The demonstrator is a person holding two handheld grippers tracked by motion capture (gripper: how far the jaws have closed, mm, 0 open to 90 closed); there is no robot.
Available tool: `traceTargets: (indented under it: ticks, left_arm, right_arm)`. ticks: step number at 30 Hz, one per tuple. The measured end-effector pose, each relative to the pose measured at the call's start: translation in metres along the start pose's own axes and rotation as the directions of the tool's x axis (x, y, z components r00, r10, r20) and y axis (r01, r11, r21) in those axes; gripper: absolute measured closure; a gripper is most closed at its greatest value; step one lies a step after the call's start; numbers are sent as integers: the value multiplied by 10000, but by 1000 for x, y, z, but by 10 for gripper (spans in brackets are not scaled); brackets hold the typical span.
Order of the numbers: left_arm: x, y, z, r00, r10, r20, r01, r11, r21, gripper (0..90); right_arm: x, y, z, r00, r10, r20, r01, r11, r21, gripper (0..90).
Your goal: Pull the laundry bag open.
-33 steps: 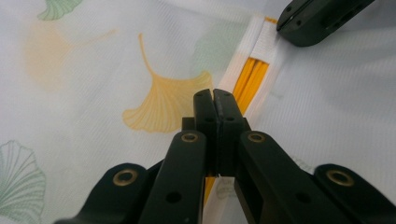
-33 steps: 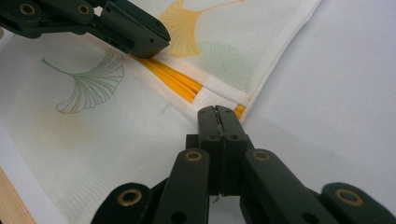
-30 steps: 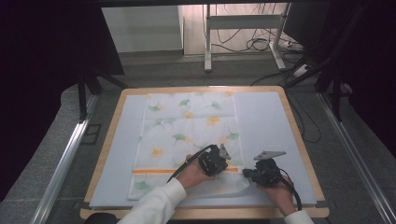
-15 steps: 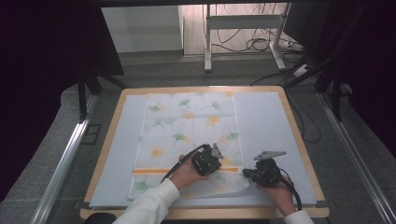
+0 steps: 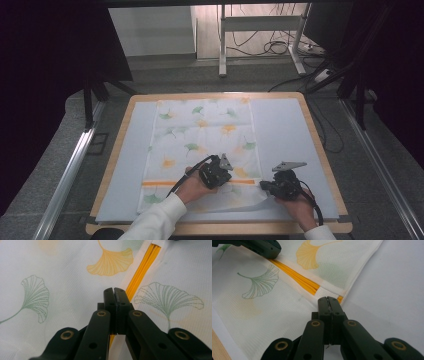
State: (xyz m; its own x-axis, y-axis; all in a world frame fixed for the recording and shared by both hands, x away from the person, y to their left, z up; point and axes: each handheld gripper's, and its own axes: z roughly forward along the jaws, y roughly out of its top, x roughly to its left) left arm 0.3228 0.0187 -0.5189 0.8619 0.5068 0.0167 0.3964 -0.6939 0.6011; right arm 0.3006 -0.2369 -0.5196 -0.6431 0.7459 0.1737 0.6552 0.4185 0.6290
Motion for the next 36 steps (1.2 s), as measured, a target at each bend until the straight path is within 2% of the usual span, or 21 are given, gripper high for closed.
traceTargets:
  ticks: [14, 20, 23, 31, 36]
  left_arm:
    - [5, -13, -8, 9998, -132, -161, 131, 9999, -63, 900]
    - [5, -19, -11, 9988, -368, -321, 364, 9992, -136, 900]
    - [5, -22, -13, 9985, -348, -425, 343, 9993, -115, 900]
    - [8, -27, -16, 9974, -583, -422, 576, 9982, -174, 900]
    - [8, -29, -18, 9974, -473, -544, 470, 9989, -62, 900]
  right_arm:
    - [1, 0, 0, 10000, -3, 25, 3, 10000, 23, 891]
    - [2, 0, 0, 9999, -86, 97, 86, 10000, -18, 891]
    - [1, 0, 0, 9999, -79, 71, 79, 10000, -12, 891]
    - [1, 0, 0, 10000, -59, 47, 59, 10000, -24, 891]
    - [1, 0, 0, 10000, -45, 39, 46, 10000, -23, 891]
